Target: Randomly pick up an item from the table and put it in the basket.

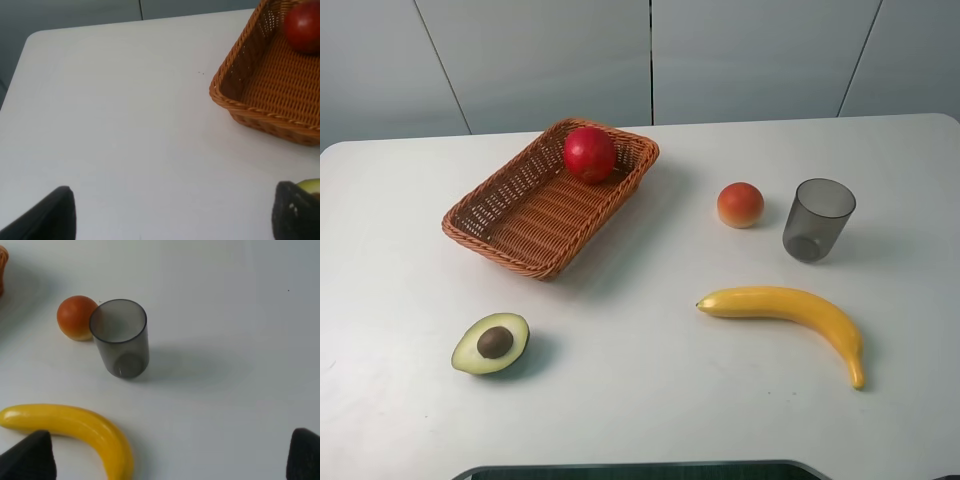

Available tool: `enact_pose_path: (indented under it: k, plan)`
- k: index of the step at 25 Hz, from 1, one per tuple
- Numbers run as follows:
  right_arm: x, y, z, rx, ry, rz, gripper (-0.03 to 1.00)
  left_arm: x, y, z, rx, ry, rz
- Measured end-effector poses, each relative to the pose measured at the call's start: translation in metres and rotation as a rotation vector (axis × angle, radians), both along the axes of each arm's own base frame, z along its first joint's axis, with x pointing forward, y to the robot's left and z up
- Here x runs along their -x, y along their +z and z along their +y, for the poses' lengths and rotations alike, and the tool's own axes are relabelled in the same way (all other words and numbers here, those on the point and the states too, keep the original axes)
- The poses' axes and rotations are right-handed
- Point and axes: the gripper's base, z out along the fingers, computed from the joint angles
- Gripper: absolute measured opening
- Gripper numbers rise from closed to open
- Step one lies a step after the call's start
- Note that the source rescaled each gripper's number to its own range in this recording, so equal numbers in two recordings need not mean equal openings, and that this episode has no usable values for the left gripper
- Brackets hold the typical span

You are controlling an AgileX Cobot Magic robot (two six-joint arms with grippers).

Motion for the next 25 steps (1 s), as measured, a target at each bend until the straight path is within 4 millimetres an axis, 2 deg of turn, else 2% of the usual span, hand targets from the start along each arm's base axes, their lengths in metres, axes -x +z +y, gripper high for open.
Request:
enact_pose_path:
  k: [10,25]
  plan:
    - [0.027,-0.006,0.002,0.012,0.003,-0.140,0.99,0.000,0.000,0.000,0.000,0.000,0.000]
    - [0.028,-0.006,0.002,0.013,0.003,-0.145,0.99,0.000,0.000,0.000,0.000,0.000,0.000]
